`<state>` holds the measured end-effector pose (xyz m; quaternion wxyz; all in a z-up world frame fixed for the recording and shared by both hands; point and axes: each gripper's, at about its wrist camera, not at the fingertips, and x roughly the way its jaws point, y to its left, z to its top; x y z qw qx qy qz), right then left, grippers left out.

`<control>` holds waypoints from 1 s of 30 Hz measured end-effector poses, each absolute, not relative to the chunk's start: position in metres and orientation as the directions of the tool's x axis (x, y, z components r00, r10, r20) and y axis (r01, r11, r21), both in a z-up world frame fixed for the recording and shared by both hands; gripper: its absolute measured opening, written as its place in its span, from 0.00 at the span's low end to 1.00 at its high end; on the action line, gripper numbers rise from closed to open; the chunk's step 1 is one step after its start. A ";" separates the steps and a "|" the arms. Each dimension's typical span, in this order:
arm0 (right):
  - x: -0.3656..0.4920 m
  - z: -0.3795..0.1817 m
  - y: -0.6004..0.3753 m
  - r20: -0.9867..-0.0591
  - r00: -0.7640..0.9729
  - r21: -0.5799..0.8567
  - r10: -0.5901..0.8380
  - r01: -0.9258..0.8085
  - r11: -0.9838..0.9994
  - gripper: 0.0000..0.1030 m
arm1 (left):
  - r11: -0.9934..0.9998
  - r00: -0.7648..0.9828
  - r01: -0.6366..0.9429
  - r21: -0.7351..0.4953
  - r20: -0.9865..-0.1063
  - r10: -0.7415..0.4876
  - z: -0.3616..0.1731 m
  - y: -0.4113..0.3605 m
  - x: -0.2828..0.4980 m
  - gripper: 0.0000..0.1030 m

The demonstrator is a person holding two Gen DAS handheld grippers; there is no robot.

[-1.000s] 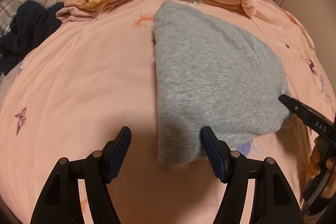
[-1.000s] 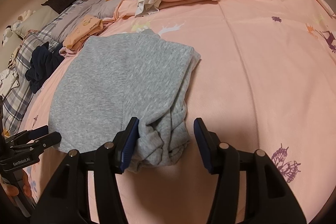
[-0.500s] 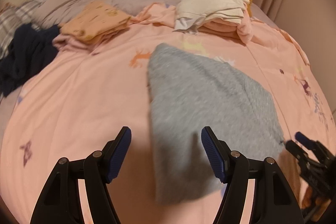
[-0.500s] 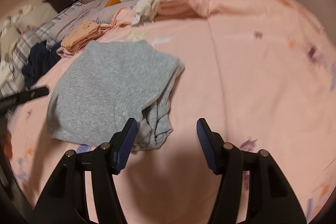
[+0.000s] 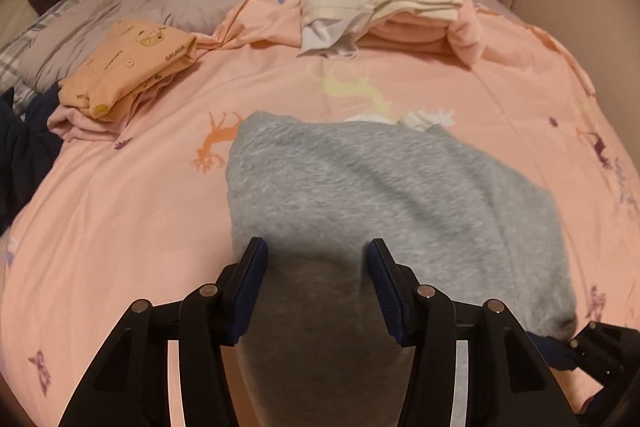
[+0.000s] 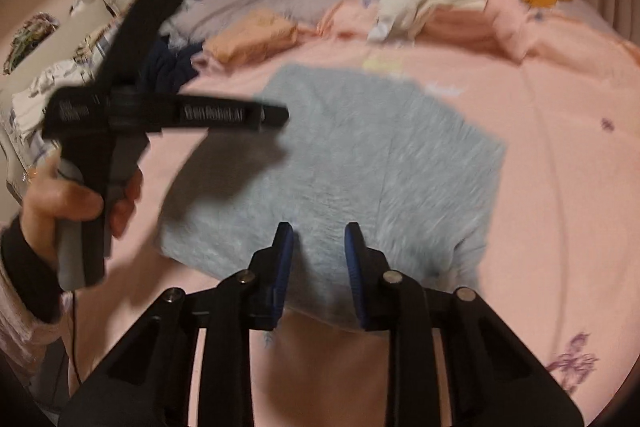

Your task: Fold small clothes

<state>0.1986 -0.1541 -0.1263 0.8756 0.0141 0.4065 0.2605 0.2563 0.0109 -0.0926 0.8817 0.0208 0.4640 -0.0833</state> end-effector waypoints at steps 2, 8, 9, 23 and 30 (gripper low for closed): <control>0.197 -0.134 -0.149 -0.724 0.517 0.230 0.457 -0.443 0.866 0.25 | 0.985 0.533 0.158 -0.063 -0.834 -0.139 -0.101 0.017 0.261 0.51; 0.189 -0.135 -0.144 -0.741 0.501 0.205 0.448 -0.466 0.860 0.25 | 0.988 0.554 0.139 -0.070 -0.821 -0.136 -0.096 0.019 0.253 0.51; 0.189 -0.133 -0.146 -0.740 0.497 0.212 0.453 -0.467 0.858 0.25 | 0.988 0.561 0.139 -0.064 -0.817 -0.132 -0.093 0.018 0.249 0.51; 0.258 -0.104 -0.171 -0.684 0.599 0.275 0.416 -0.316 0.908 0.27 | 0.981 0.579 0.194 -0.022 -0.804 -0.133 -0.086 0.018 0.197 0.51; 0.288 -0.138 -0.177 -0.778 0.531 0.269 0.335 -0.199 0.942 0.20 | 0.977 0.589 0.212 0.019 -0.800 -0.112 -0.091 0.013 0.193 0.51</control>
